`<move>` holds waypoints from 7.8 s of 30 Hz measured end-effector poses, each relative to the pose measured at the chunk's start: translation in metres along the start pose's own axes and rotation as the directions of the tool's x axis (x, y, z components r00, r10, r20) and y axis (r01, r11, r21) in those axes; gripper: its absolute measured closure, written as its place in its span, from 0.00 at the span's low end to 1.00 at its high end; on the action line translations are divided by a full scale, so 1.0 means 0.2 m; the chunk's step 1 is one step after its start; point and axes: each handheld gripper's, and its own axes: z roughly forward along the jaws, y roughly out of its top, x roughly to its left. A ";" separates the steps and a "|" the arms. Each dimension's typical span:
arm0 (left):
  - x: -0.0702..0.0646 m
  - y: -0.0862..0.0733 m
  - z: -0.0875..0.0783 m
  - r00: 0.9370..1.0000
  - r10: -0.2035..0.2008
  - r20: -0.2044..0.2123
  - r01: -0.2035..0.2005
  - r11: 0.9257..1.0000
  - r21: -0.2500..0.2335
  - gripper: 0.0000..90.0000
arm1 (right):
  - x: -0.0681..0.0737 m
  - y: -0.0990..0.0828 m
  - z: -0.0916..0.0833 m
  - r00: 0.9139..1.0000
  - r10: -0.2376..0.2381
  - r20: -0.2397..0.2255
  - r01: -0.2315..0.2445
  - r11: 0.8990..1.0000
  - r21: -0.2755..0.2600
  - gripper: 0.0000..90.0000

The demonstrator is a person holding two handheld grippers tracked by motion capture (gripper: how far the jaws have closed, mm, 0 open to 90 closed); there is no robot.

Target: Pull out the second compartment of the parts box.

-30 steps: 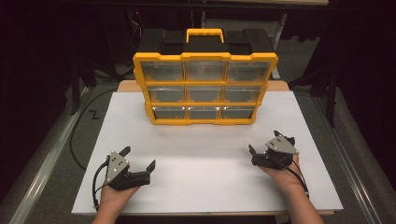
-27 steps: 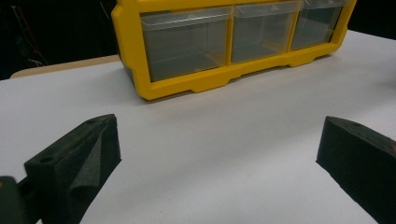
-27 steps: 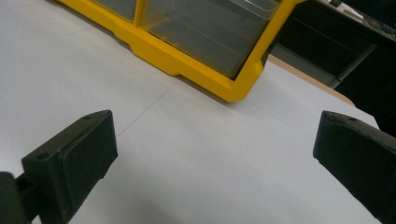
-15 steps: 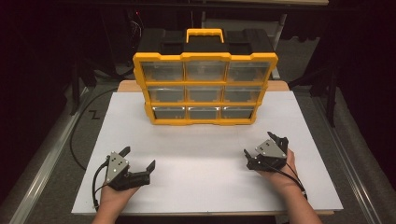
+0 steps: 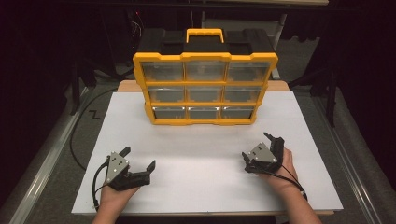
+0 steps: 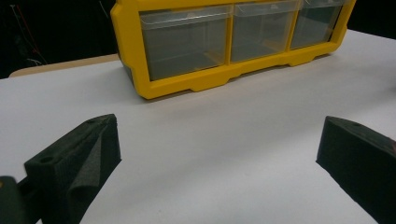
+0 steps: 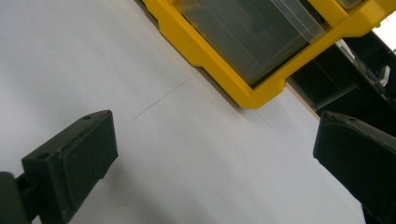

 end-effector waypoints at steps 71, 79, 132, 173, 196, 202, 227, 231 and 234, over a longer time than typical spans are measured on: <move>0.00 0.00 -0.01 1.000 0.005 0.007 -0.004 1.000 -0.009 0.01 | 0.23 0.14 -0.08 0.729 -0.674 0.116 0.664 0.738 0.116 0.02; 0.00 0.00 -0.01 1.000 0.008 0.006 -0.008 1.000 -0.011 0.00 | 0.25 0.15 -0.09 0.716 -0.686 0.130 0.678 0.728 0.106 0.07; 0.00 -0.01 0.00 1.000 0.020 0.007 -0.019 1.000 -0.017 0.00 | 0.36 0.30 -0.02 0.655 -0.708 0.265 0.718 0.692 0.073 0.42; -0.01 -0.01 -0.01 0.999 0.025 0.031 -0.024 0.999 -0.022 0.00 | 0.17 0.59 -0.05 0.648 -0.648 0.401 0.687 0.724 0.061 0.54; -0.01 -0.01 -0.02 0.999 0.027 0.036 -0.026 0.999 -0.026 0.00 | 0.08 0.77 -0.08 0.629 -0.623 0.465 0.684 0.728 0.050 0.58; -0.01 -0.01 -0.02 0.999 0.031 0.038 -0.030 0.999 -0.027 0.00 | 0.07 0.81 -0.07 0.628 -0.617 0.474 0.682 0.729 0.046 0.59; -0.01 -0.01 -0.03 0.999 0.024 0.043 -0.023 0.999 -0.033 0.00 | -0.03 1.05 -0.01 0.604 -0.614 0.508 0.694 0.718 0.042 0.66; -0.01 -0.01 -0.03 0.999 0.022 0.043 -0.021 0.999 -0.033 0.00 | -0.05 1.08 0.01 0.607 -0.612 0.507 0.686 0.725 0.054 0.68; -0.01 -0.01 -0.03 0.999 0.021 0.044 -0.019 0.999 -0.034 0.00 | -0.07 1.10 0.03 0.604 -0.613 0.509 0.687 0.725 0.058 0.70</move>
